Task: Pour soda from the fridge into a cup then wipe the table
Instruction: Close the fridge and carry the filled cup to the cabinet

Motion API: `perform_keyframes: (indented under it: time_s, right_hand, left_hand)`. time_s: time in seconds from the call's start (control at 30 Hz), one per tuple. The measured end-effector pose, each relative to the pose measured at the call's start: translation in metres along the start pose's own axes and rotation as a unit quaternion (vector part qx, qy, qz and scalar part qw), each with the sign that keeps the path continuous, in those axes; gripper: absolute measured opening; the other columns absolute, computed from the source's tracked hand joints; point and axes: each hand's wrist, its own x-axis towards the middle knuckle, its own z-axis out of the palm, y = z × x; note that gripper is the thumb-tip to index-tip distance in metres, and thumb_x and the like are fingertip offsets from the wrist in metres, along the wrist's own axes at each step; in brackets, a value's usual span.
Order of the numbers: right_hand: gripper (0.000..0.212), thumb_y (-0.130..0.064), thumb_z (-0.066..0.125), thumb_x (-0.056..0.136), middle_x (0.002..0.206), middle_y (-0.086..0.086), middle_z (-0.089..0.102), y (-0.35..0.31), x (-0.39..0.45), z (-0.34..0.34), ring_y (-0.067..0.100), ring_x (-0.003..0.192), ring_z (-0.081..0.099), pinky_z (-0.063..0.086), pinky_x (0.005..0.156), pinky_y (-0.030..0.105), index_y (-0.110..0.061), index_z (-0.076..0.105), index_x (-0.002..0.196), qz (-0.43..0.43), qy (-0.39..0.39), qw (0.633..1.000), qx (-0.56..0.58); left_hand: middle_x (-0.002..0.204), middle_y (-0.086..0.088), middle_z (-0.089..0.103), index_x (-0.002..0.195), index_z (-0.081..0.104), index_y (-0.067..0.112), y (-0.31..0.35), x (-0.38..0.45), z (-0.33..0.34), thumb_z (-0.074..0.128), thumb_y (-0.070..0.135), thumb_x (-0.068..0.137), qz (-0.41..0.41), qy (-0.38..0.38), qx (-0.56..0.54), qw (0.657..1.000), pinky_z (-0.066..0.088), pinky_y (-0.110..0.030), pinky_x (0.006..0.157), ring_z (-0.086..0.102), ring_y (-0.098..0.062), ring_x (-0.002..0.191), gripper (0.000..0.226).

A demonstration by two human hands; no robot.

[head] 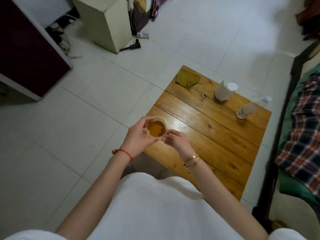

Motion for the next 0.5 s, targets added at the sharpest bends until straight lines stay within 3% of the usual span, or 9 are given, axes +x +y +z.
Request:
perform_keyframes:
  time_s: [0.17, 0.3, 0.4, 0.5]
  right_hand:
    - [0.028, 0.0, 0.037, 0.1, 0.091, 0.007, 0.065, -0.022, 0.017, 0.059, 0.012, 0.079, 0.061, 0.055, 0.074, 0.018, 0.0, 0.062, 0.114, -0.013, -0.048, 0.998, -0.04]
    - [0.03, -0.002, 0.038, 0.099, 0.093, 0.007, 0.068, -0.033, 0.04, 0.121, 0.018, 0.088, 0.064, 0.055, 0.08, 0.023, 0.001, 0.063, 0.115, -0.02, -0.085, 0.994, -0.071]
    - [0.03, 0.0, 0.037, 0.099, 0.095, 0.01, 0.069, -0.047, 0.058, 0.174, 0.022, 0.092, 0.063, 0.053, 0.087, 0.03, 0.003, 0.063, 0.112, -0.019, -0.102, 0.991, -0.081]
    - [0.025, 0.003, 0.039, 0.098, 0.089, 0.011, 0.067, -0.067, 0.076, 0.237, 0.023, 0.087, 0.063, 0.052, 0.083, 0.027, 0.0, 0.063, 0.104, -0.022, -0.114, 0.991, -0.066]
  left_hand:
    - [0.129, 0.002, 0.058, 0.13, 0.05, 0.02, -0.025, -0.004, -0.057, 0.086, 0.022, 0.069, -0.02, 0.057, -0.006, 0.998, 0.05, -0.02, 0.093, 0.054, -0.013, 0.119, 0.071]
    - [0.126, 0.003, 0.058, 0.13, 0.052, 0.019, -0.055, 0.0, -0.113, 0.087, 0.02, 0.068, -0.037, 0.089, -0.025, 0.995, 0.044, -0.002, 0.083, 0.053, -0.009, 0.116, 0.071]
    - [0.123, 0.001, 0.059, 0.128, 0.054, 0.019, -0.078, 0.007, -0.162, 0.087, 0.017, 0.068, -0.047, 0.107, -0.027, 0.993, 0.044, 0.0, 0.081, 0.054, -0.01, 0.114, 0.069]
    - [0.122, 0.002, 0.059, 0.127, 0.054, 0.018, -0.099, 0.018, -0.222, 0.087, 0.015, 0.068, -0.047, 0.123, -0.031, 0.991, 0.044, 0.0, 0.081, 0.055, -0.009, 0.112, 0.068]
